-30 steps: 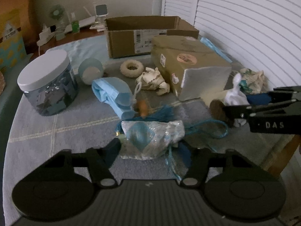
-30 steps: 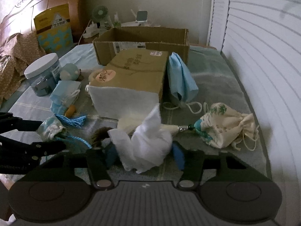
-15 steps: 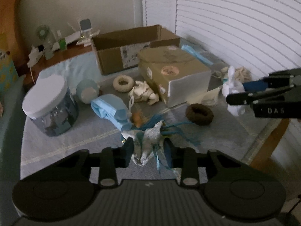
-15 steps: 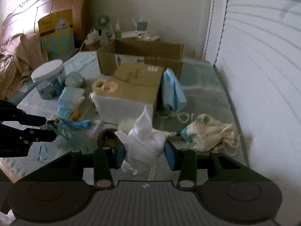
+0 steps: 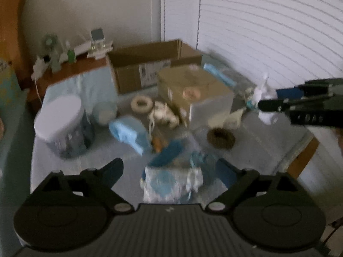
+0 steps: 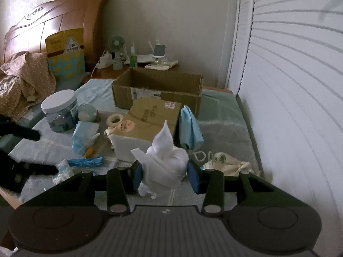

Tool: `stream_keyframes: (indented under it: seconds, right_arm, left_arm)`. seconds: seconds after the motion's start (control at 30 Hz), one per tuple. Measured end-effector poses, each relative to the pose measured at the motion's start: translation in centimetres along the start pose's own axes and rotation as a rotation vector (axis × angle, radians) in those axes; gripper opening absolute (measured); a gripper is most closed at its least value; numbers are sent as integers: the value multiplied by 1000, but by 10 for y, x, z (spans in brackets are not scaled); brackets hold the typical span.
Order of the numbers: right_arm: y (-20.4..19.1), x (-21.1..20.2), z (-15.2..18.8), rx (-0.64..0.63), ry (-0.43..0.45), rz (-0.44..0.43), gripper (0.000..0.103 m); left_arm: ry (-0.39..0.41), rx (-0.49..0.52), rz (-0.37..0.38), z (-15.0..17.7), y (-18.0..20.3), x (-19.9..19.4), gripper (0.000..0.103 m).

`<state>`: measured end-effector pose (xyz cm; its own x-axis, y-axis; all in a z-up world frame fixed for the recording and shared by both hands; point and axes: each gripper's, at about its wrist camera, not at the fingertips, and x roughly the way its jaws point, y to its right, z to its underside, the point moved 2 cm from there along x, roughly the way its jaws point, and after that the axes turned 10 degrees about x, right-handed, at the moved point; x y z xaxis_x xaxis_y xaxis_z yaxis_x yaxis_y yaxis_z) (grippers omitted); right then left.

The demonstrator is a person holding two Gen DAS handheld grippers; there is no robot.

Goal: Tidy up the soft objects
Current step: 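Close the right tool on the white bunny-shaped cloth while the left tool holds the patterned cloth, then carry both cloths over the cardboard box and open both tools to drop them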

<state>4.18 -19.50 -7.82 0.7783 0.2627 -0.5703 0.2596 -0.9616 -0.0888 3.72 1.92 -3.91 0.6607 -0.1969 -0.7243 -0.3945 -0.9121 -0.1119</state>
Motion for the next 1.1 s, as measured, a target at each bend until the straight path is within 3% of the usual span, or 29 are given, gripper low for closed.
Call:
stream_keyframes:
  seconds: [0.07,0.23,0.43,0.5,0.53,0.73,1.1]
  right_arm:
    - [1,2,3,5,-13,-2,49]
    - [3,5,6,13,-24,0,49]
    - [3,5,6,15,-23,3,49]
    - [3,6,6,15,-27,5,49]
    - [2,7,6,12,-29,6,49]
    - [1,7,4,-1,-29,13,49]
    - [-2,1,-6,-25,-9,14,49]
  left_arm:
    - [-48,-30,-9,12,-1,14,91]
    - [-74,-101,23,27,-8,37,90]
    - [-27,-91,28,25,-5,47,88]
    - [-21,-72,12,23,-3,48,79]
    - [-20,-54,2,21,-1,48,69]
    - [-28,-14,13,15,3,45,40]
    - [1,45,11,-4,-2,13,35]
